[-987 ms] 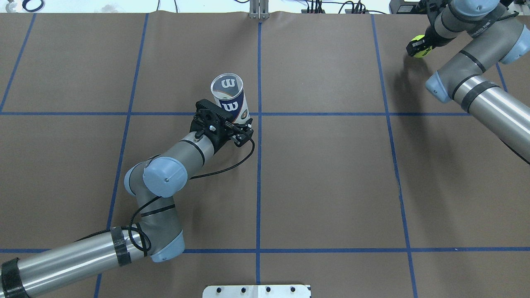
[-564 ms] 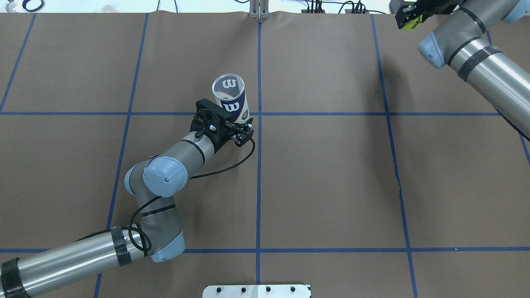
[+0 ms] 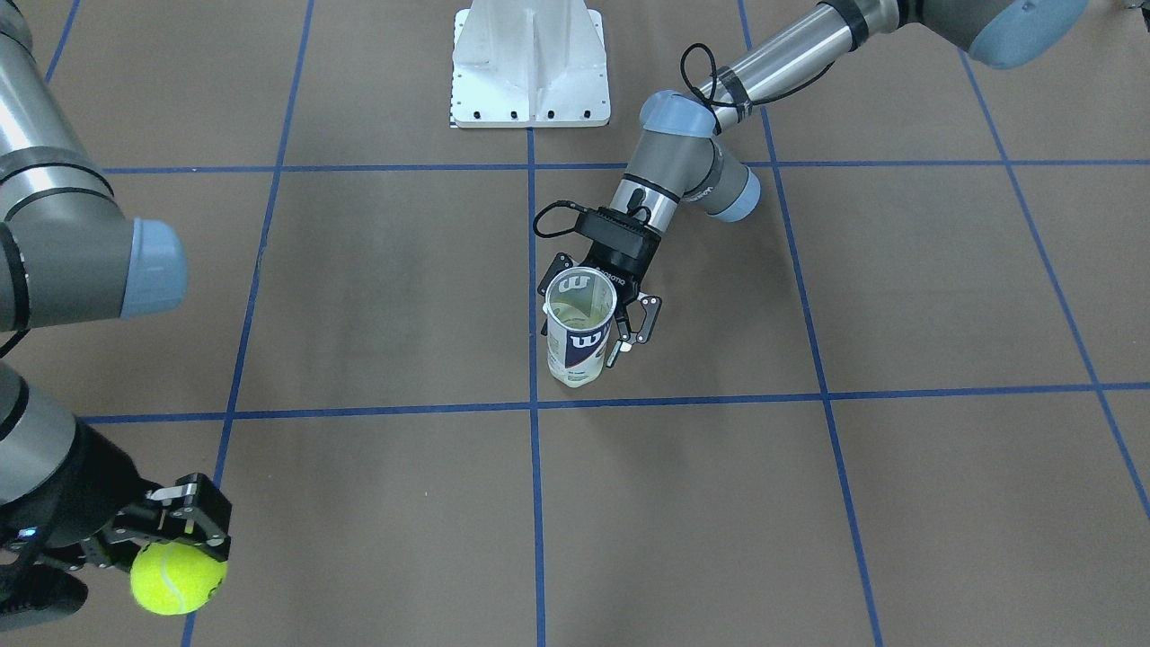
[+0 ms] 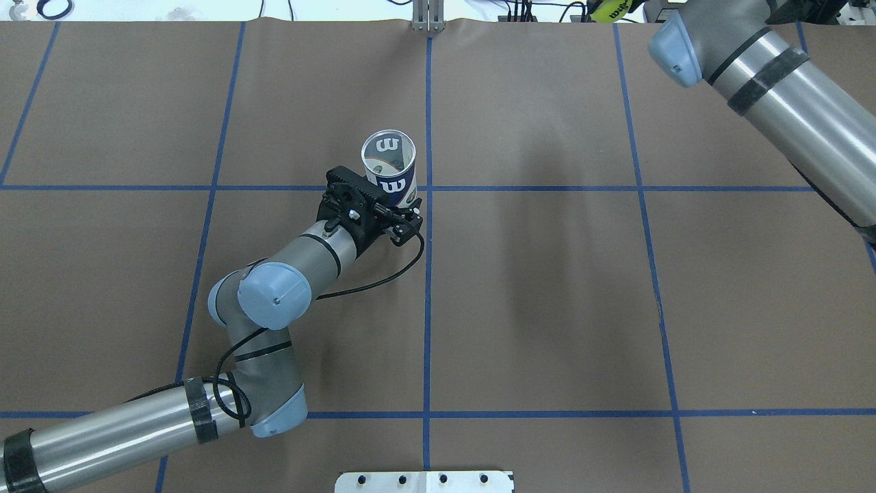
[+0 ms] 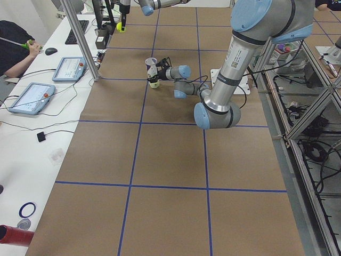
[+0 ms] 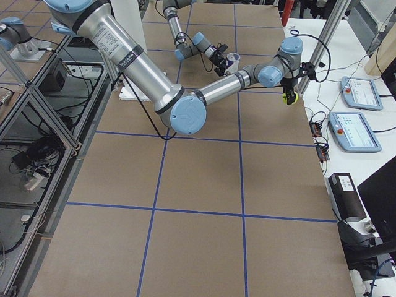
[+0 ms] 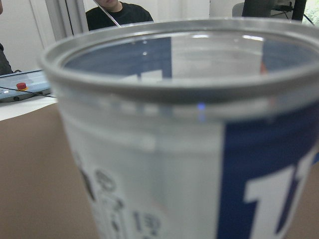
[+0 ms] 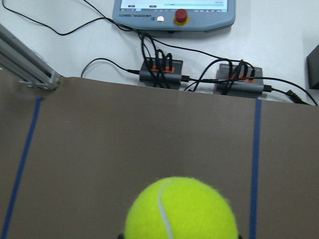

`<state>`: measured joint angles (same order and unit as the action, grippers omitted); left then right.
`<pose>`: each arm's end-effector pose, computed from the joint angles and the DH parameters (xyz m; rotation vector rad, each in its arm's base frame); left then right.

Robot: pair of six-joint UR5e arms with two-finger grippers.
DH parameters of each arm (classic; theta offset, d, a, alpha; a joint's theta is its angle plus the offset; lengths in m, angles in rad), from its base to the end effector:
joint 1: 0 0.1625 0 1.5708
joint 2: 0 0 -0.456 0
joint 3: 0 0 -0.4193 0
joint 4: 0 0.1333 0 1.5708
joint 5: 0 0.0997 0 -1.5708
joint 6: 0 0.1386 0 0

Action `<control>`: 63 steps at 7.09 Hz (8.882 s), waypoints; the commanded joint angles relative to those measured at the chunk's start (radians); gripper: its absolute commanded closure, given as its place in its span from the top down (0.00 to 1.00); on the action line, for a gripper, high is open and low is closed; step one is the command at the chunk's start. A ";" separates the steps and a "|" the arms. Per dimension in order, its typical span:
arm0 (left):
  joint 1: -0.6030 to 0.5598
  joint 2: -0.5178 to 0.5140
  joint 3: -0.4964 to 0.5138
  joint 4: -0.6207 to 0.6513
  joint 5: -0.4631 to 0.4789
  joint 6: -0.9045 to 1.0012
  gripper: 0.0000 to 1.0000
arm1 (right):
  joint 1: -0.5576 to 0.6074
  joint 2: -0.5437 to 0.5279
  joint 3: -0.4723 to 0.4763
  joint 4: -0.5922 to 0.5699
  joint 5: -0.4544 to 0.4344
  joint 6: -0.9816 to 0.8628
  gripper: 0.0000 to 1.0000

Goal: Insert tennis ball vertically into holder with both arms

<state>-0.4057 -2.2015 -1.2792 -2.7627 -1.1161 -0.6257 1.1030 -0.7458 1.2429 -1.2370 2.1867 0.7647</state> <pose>0.6517 -0.4913 0.2966 1.2139 0.9405 0.0810 -0.3377 -0.7865 0.2746 0.3200 -0.9348 0.0166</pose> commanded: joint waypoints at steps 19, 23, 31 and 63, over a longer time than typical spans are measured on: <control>0.015 -0.006 0.003 -0.002 -0.004 0.000 0.99 | -0.410 0.144 0.357 -0.366 -0.134 0.400 0.02; 0.015 -0.006 0.003 0.002 -0.004 0.000 0.99 | -0.437 0.148 0.360 -0.365 -0.182 0.401 0.99; 0.008 0.031 -0.081 0.052 -0.045 0.001 0.99 | -0.391 0.148 0.386 -0.378 -0.124 0.401 0.99; -1.122 0.678 -0.517 1.223 -1.196 0.609 0.99 | 0.528 -0.743 0.156 -0.384 0.216 -0.961 0.99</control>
<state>-1.5269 -1.5270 -1.7878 -1.5526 -2.3164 -0.0181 1.6306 -1.4673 1.3988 -1.6226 2.4035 -0.1898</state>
